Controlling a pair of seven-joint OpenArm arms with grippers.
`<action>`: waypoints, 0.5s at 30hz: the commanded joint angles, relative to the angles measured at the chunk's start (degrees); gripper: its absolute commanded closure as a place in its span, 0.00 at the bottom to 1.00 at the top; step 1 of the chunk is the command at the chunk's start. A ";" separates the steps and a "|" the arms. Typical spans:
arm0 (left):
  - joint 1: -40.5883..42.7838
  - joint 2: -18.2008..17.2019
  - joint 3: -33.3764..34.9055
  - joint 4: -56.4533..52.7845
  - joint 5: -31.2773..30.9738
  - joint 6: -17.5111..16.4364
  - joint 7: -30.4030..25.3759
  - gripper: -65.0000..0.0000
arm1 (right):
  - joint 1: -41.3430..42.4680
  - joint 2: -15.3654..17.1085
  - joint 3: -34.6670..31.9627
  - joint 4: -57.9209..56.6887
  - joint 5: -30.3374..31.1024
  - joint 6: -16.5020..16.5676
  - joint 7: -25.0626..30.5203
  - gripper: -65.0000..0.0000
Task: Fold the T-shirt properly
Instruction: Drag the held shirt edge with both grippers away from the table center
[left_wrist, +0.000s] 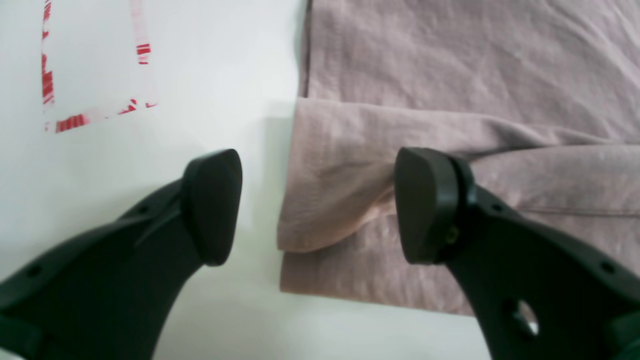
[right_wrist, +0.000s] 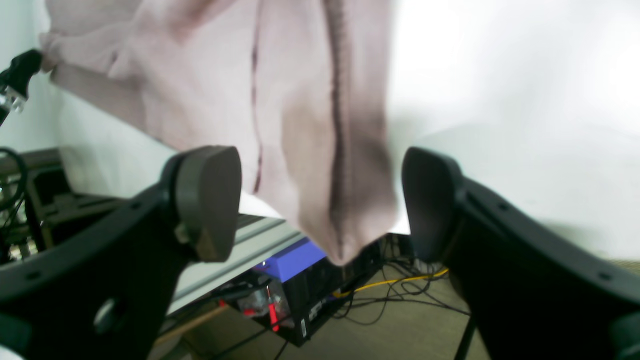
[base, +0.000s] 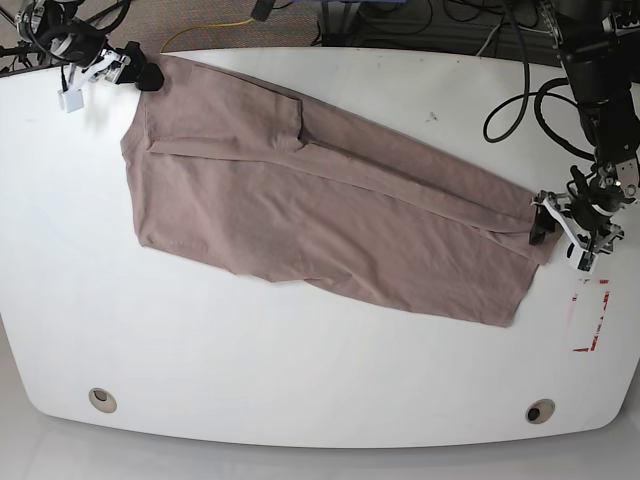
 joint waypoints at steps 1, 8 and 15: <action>-1.24 -1.04 -0.24 0.78 -0.86 0.37 -1.37 0.31 | -0.63 0.59 0.13 0.38 -1.65 -0.02 -2.12 0.26; -1.15 -1.13 -0.24 -2.30 -0.68 0.37 -1.37 0.31 | -0.63 0.59 0.13 0.38 -1.65 -0.02 -2.12 0.26; -0.72 -1.31 -0.15 -5.64 -0.86 0.02 -1.37 0.31 | -0.63 0.59 0.05 0.38 -1.65 0.06 -2.12 0.26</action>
